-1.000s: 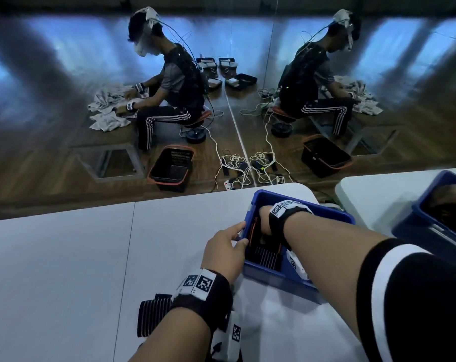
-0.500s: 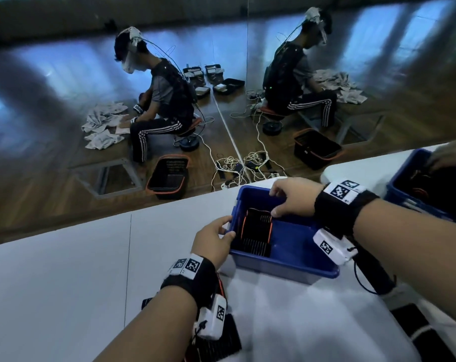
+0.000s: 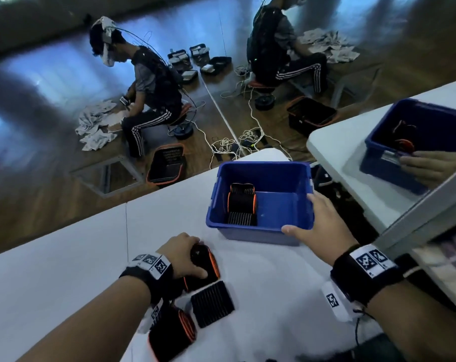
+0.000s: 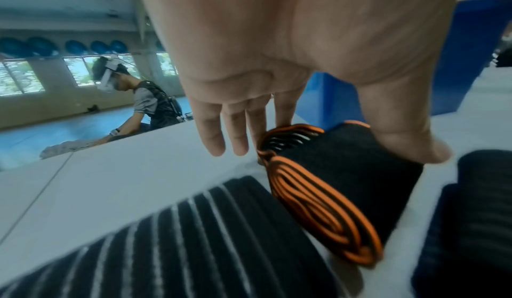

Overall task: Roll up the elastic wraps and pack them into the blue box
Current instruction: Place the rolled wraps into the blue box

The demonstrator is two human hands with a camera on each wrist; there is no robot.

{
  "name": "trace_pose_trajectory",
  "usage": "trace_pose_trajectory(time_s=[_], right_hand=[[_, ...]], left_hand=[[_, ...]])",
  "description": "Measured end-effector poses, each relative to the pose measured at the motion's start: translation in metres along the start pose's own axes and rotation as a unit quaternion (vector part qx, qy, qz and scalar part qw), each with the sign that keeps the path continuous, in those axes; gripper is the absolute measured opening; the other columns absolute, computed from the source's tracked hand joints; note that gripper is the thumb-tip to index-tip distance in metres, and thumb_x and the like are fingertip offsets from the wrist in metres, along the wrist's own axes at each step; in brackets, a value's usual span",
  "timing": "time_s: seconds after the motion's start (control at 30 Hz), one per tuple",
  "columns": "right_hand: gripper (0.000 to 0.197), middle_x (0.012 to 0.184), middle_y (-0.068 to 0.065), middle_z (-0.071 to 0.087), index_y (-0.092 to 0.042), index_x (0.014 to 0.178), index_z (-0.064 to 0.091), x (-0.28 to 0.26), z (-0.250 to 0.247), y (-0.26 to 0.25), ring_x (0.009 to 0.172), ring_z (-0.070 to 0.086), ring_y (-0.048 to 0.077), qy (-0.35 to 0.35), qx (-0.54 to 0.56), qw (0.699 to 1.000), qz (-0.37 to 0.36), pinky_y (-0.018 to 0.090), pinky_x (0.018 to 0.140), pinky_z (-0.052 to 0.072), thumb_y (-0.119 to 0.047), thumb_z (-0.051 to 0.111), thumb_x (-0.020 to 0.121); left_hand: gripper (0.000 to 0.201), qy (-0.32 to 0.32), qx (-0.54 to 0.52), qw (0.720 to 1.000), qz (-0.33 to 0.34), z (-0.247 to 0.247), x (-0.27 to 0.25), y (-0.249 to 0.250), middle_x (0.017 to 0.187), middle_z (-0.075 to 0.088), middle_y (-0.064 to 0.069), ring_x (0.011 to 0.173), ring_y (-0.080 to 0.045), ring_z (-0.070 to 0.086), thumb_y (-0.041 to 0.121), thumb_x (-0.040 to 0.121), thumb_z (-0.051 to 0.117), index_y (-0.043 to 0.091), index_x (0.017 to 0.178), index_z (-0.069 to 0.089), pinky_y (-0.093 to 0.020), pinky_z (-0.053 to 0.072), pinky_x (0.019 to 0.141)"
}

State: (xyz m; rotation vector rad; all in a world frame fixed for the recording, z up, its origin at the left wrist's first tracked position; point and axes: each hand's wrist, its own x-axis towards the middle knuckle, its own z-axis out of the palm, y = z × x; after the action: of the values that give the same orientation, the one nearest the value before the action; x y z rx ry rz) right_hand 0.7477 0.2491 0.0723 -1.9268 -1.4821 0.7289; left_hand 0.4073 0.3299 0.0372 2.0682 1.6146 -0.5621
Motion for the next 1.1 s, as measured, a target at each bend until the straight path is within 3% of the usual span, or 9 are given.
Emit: trace_pose_trajectory(time_s=[0.13,0.27,0.43,0.5,0.57,0.73,0.83,0.97,1.1], right_hand=[[0.087,0.144,-0.015,0.042,-0.036,0.139,0.04,-0.004,0.01,0.011,0.129,0.045,0.006,0.019,0.076,0.997,0.023,0.04,0.106,0.047,-0.056,0.081,0.066],[0.064,0.129,-0.019,0.047,-0.045,0.122,0.043,-0.009,0.013,0.011,0.113,0.05,-0.003,0.033,0.13,0.991,0.026,0.034,0.098,0.051,-0.038,0.082,0.072],[0.085,0.148,-0.02,0.039,-0.041,0.145,0.034,-0.01,0.022,0.016,0.135,0.042,0.003,0.046,0.181,0.982,0.036,0.038,0.109,0.046,-0.041,0.081,0.074],[0.085,0.15,-0.026,0.035,-0.039,0.146,0.033,-0.01,0.025,0.019,0.136,0.035,-0.008,0.052,0.193,0.979,0.043,0.025,0.111,0.041,-0.038,0.081,0.076],[0.077,0.139,-0.04,0.034,-0.042,0.139,0.034,-0.011,0.024,0.018,0.124,0.032,-0.027,0.047,0.201,0.977,0.046,0.004,0.102,0.036,-0.03,0.081,0.078],[0.098,0.161,-0.018,0.021,-0.028,0.155,0.023,-0.008,0.027,0.025,0.145,0.024,-0.001,0.036,0.198,0.977,0.066,0.025,0.118,0.027,-0.035,0.082,0.077],[0.099,0.162,-0.017,0.02,-0.028,0.155,0.023,-0.008,0.028,0.027,0.146,0.023,0.0,0.034,0.2,0.977,0.062,0.026,0.118,0.026,-0.035,0.083,0.077],[0.101,0.161,-0.019,0.019,-0.03,0.156,0.02,-0.007,0.027,0.028,0.145,0.021,-0.002,0.03,0.207,0.976,0.06,0.025,0.118,0.025,-0.036,0.083,0.076],[0.102,0.158,-0.024,0.018,-0.03,0.156,0.018,-0.006,0.031,0.032,0.141,0.019,-0.009,0.025,0.217,0.975,0.044,0.021,0.118,0.023,-0.037,0.083,0.076]], left_hand=[[0.098,-0.023,0.025,0.999,0.018,0.011,-0.004,0.013,0.121,0.049,0.007,0.113,-0.018,0.056,0.063,0.045,0.081,0.034,0.134,0.049,-0.035,0.05,0.096],[0.08,-0.004,0.031,0.999,0.022,0.015,0.0,0.019,0.111,0.051,0.008,0.103,-0.015,0.059,0.056,0.054,0.077,0.034,0.128,0.054,-0.03,0.052,0.09],[0.059,0.004,0.029,0.999,0.016,0.014,-0.001,0.021,0.108,0.063,0.007,0.1,-0.013,0.061,0.049,0.064,0.075,0.029,0.117,0.057,-0.025,0.05,0.082],[0.057,0.007,0.0,1.0,0.005,0.013,-0.005,0.021,0.103,0.064,0.01,0.094,-0.01,0.062,0.049,0.062,0.076,0.032,0.112,0.057,-0.025,0.053,0.081],[0.056,0.012,-0.022,1.0,0.005,0.008,-0.011,0.019,0.096,0.065,0.013,0.087,-0.004,0.062,0.05,0.055,0.078,0.036,0.105,0.059,-0.023,0.054,0.078],[0.052,0.032,-0.032,0.998,0.042,-0.042,-0.031,0.02,0.088,0.068,0.016,0.08,0.006,0.063,0.048,0.053,0.083,0.039,0.1,0.063,-0.015,0.053,0.072],[0.045,0.066,-0.032,0.994,0.077,-0.09,-0.047,0.033,0.083,0.07,0.017,0.078,0.009,0.063,0.043,0.056,0.088,0.045,0.094,0.065,-0.008,0.048,0.064],[0.044,0.072,-0.026,0.988,0.134,-0.145,-0.042,0.068,0.089,0.074,0.019,0.084,0.008,0.066,0.037,0.063,0.088,0.04,0.103,0.071,-0.018,0.054,0.078],[0.045,0.043,0.043,0.982,0.177,-0.169,-0.009,0.116,0.092,0.073,0.018,0.084,0.006,0.066,0.037,0.068,0.082,0.036,0.11,0.069,-0.02,0.055,0.08]])
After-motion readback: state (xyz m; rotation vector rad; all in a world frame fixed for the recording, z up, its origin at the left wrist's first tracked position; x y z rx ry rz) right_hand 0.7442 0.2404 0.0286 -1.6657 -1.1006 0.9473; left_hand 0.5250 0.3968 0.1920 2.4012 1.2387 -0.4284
